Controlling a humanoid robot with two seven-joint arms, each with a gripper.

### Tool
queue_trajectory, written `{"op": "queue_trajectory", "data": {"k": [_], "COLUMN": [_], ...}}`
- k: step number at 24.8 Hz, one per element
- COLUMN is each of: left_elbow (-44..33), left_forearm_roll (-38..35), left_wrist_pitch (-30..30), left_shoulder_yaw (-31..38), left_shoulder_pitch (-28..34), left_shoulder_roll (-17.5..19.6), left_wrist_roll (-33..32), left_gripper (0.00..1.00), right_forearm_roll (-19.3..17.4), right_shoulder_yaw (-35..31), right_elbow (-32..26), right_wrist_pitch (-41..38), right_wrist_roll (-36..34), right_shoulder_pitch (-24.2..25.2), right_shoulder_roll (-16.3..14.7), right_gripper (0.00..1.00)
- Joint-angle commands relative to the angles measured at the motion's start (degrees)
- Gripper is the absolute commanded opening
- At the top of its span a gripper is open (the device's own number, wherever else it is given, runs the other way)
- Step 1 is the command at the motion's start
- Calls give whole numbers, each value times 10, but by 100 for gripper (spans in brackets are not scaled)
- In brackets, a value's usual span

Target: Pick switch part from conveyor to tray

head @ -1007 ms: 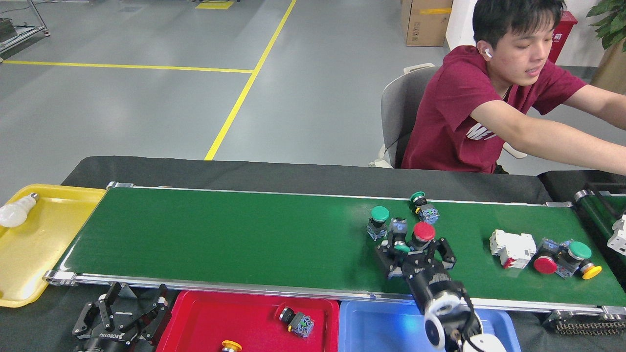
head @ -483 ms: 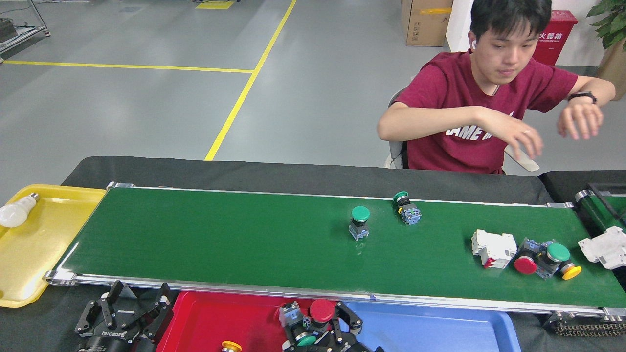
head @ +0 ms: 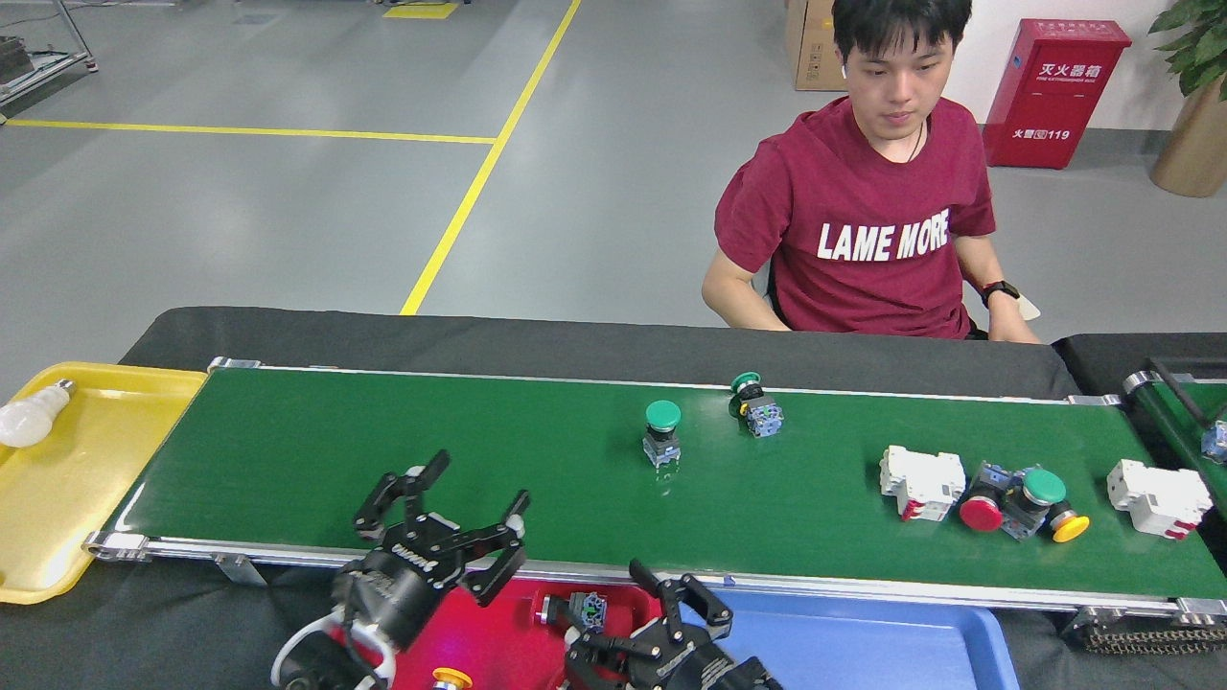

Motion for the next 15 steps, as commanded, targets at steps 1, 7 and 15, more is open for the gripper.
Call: {"op": "queue_trajectory", "data": {"k": [1, 7, 15], "left_elbow": [25, 125, 207], "left_forearm_roll": [-24, -71, -67], "left_wrist_pitch": [10, 32, 61], "left_shoulder_yaw": [-18, -22, -18], "left_shoulder_pitch": [-26, -71, -139], "left_shoulder_roll": [-21, -63, -71], "left_wrist_roll": [1, 1, 0], "left_gripper": [100, 100, 100], "right_forearm_roll": [1, 0, -16], "right_shoulder_yaw": [-47, -213, -310], "right_elbow": [-10, -6, -13], "right_wrist_pitch": [40, 41, -22], "right_wrist_roll": [-29, -132, -176], "right_shoulder_pitch": [-12, 32, 152], "right_shoulder_roll": [-3, -55, -85], "right_gripper": [91, 92, 94]}}
